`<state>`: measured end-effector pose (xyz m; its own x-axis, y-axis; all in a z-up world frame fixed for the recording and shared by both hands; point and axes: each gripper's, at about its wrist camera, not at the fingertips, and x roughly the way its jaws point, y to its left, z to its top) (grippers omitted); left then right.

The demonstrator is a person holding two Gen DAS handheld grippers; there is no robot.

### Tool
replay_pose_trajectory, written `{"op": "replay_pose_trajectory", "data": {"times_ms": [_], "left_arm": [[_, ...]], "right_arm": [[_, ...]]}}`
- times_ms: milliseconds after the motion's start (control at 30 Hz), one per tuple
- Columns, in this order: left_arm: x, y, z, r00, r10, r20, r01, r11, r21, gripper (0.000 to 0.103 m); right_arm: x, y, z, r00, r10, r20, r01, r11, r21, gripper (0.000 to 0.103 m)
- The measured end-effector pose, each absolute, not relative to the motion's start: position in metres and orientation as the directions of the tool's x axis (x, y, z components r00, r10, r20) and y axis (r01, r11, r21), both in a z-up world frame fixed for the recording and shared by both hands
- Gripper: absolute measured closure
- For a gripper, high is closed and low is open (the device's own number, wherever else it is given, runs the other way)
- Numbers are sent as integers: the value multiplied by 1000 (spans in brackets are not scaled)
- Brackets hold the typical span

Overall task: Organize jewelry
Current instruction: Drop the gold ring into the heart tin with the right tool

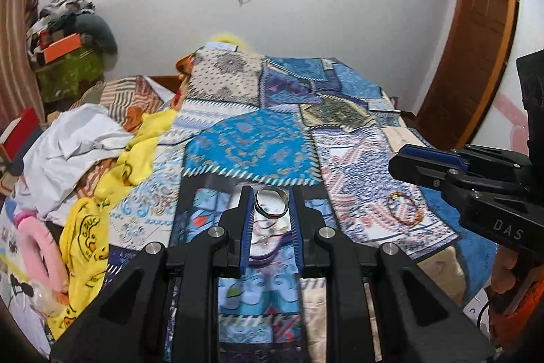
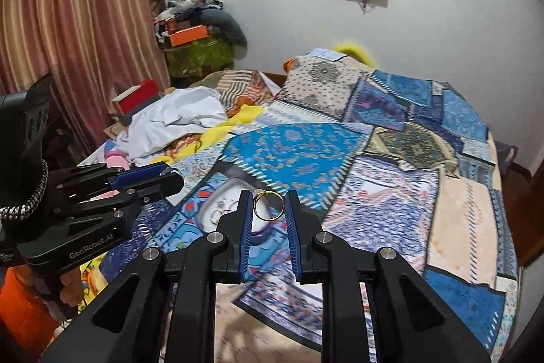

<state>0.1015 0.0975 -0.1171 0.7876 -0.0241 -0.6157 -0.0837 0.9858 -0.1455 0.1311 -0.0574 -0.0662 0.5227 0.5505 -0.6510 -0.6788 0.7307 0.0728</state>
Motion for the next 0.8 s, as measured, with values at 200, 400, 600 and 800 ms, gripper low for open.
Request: {"op": "replay_pose_trajectory", "data": {"times_ms": [200,400,600,800], "left_arm": [[106,112,-141,755,-31,-655,-100,982,-161,84],[119,113,-163,723,-62,-688,-83,981,-176,84],[134,111,-181,699,-94,-709,-59,981,-187,84],[143,110,-194,681,-114,-723,-39,981,-191,84]], "right_arm": [[138,-32,-86,473,547,-690,-700,709,82,86],[154,-13,-105,437,525,-730,-704,705,86,86],[172,1,-123,376,510,-773,-702,702,122,86],[182,8,-136,327,510,-796,-700,696,158,86]]}}
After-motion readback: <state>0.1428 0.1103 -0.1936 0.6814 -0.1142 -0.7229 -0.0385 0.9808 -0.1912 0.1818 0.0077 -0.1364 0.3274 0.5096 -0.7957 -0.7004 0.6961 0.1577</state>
